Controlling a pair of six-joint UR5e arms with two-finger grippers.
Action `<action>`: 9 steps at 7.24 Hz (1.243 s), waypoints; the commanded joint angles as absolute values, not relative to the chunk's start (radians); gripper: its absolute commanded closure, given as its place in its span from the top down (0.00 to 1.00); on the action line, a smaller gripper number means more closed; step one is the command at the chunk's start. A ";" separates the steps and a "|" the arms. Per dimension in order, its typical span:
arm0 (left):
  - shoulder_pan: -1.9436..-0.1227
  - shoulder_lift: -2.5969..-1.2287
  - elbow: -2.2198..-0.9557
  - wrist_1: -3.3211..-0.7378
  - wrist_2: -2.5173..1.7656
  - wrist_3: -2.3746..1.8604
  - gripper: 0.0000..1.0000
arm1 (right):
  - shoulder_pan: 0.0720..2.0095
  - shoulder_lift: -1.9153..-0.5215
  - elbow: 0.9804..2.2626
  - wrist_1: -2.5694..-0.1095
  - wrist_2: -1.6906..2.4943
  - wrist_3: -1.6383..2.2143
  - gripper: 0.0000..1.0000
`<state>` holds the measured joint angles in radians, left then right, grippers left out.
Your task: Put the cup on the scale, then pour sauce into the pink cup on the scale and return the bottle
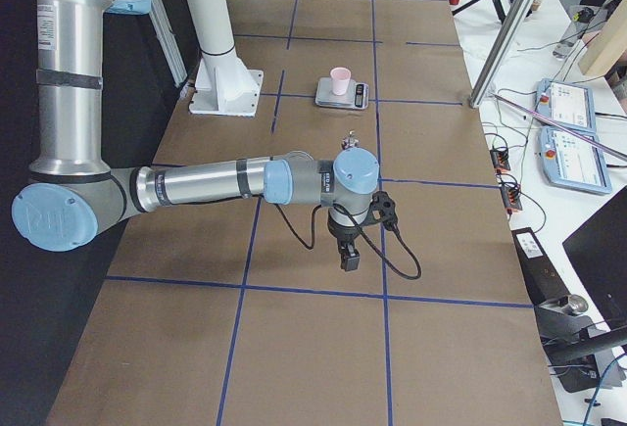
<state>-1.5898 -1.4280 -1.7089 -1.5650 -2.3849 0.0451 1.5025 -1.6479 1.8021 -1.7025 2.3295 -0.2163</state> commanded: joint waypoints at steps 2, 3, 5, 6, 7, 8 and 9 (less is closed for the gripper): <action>-1.562 -1.443 -1.642 -1.639 -2.391 0.040 1.00 | 1.496 -1.652 1.799 -1.701 2.318 -0.216 1.00; -1.562 -1.450 -1.622 -1.693 -2.388 0.035 1.00 | 1.496 -1.652 1.796 -1.701 2.316 -0.218 1.00; -1.562 -1.511 -1.563 -1.695 -2.395 0.034 1.00 | 1.496 -1.652 1.790 -1.698 2.316 -0.218 1.00; -1.562 -1.522 -1.563 -1.689 -2.395 0.034 1.00 | 1.496 -1.654 1.783 -1.697 2.318 -0.218 1.00; -1.562 -1.523 -1.574 -1.681 -2.392 0.034 1.00 | 1.496 -1.654 1.769 -1.695 2.319 -0.218 1.00; -1.562 -1.522 -1.575 -1.655 -2.393 0.034 1.00 | 1.494 -1.652 1.770 -1.694 2.322 -0.216 1.00; -1.562 -1.522 -1.575 -1.637 -2.395 0.034 1.00 | 1.496 -1.651 1.769 -1.695 2.322 -0.216 1.00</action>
<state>-1.5616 -1.5209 -1.5741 -1.6611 -2.3931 0.0338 1.4949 -1.6523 1.7716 -1.6948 2.3211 -0.2169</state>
